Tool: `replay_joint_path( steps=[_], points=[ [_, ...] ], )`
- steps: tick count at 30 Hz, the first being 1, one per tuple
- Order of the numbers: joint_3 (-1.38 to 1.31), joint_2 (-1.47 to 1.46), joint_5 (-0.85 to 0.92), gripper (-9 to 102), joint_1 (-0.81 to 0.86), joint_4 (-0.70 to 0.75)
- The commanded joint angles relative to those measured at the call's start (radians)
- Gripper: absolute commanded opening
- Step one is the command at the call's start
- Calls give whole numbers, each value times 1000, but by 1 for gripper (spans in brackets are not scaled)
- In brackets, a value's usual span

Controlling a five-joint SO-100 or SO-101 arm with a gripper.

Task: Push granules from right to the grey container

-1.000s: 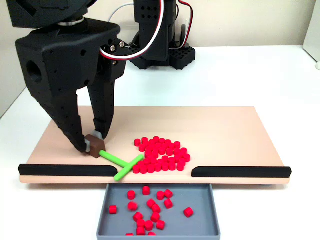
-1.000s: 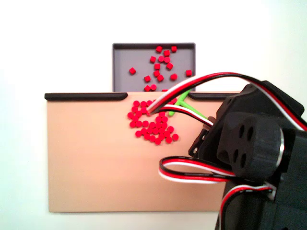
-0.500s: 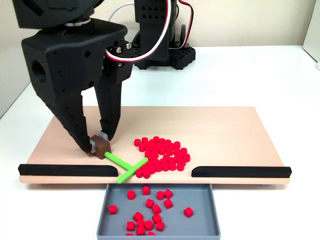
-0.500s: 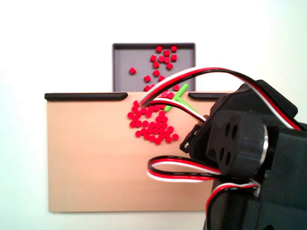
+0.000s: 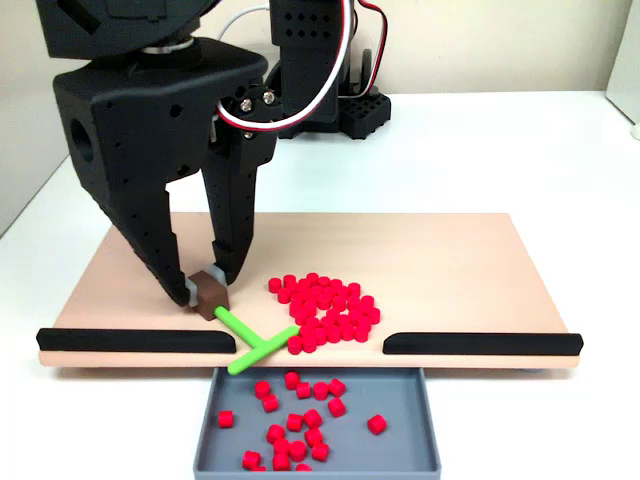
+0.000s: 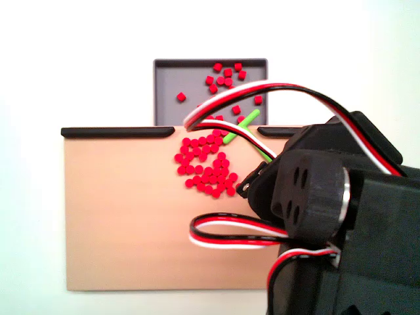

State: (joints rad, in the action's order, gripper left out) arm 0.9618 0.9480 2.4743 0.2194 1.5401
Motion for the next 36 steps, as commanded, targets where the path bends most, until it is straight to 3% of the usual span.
replay_joint_path(
  steps=[1,19,25,36],
  points=[
    [-32,48,-51,0,-11,5],
    [-34,150,-337,0,-49,17],
    [-14,227,-548,0,-77,38],
    [495,627,-854,0,-161,29]
  ],
)
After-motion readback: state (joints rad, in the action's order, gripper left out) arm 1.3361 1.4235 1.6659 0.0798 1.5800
